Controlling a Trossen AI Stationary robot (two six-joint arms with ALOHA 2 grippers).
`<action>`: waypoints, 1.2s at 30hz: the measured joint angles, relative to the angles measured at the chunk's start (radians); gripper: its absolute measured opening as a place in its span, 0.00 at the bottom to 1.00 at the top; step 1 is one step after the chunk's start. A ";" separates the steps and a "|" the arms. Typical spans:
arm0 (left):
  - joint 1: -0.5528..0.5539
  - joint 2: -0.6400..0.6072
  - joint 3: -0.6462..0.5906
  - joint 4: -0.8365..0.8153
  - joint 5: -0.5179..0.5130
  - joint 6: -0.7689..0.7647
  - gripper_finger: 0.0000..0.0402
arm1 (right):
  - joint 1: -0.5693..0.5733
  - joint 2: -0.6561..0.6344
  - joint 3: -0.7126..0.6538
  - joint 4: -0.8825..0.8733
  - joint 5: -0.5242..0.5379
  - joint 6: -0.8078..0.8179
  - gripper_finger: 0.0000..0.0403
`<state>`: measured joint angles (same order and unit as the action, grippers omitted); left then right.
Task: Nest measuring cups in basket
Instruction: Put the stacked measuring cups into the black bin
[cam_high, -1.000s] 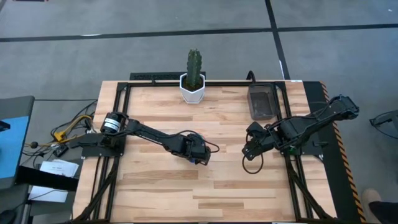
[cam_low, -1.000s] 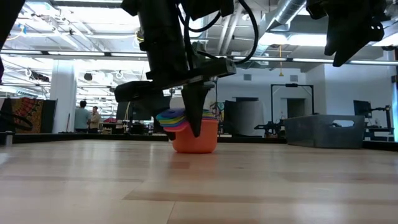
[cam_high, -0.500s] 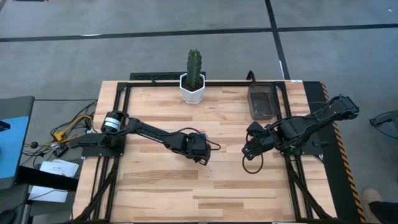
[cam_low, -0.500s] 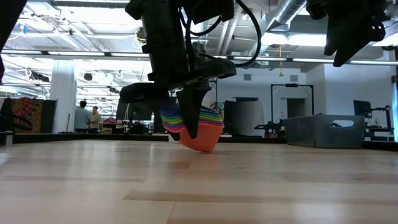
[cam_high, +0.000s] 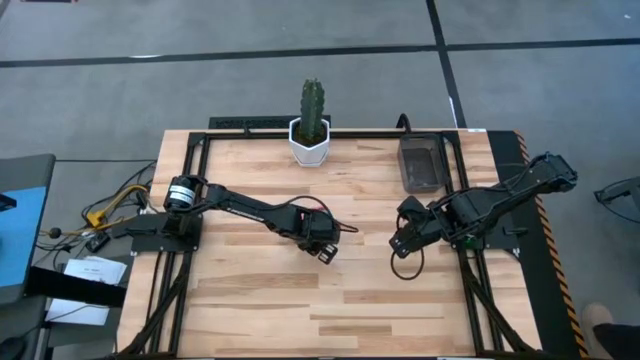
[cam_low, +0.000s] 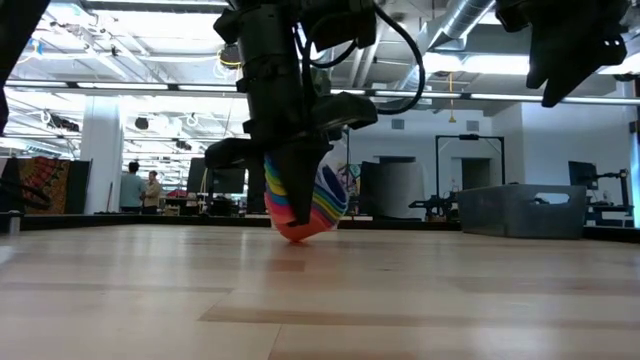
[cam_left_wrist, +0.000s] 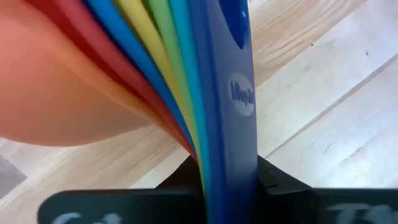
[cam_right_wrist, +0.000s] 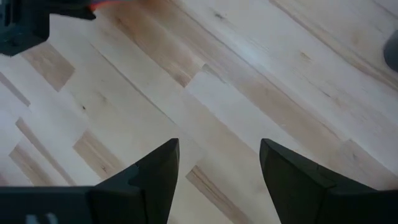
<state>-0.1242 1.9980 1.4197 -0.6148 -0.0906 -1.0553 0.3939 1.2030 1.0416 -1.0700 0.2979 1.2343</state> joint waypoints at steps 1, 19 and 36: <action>0.000 0.000 0.000 -0.002 0.000 -0.003 0.06 | 0.000 0.000 0.000 0.000 -0.004 0.000 0.61; 0.000 -0.006 0.000 0.154 0.034 0.046 0.06 | -0.003 0.000 0.000 -0.007 0.009 0.021 0.61; 0.006 -0.175 0.001 0.282 -0.011 0.158 0.07 | 0.086 -0.180 -0.332 0.751 0.145 0.188 0.61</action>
<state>-0.1184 1.8228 1.4204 -0.3330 -0.1017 -0.8974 0.4803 1.0234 0.7096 -0.3194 0.4430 1.4227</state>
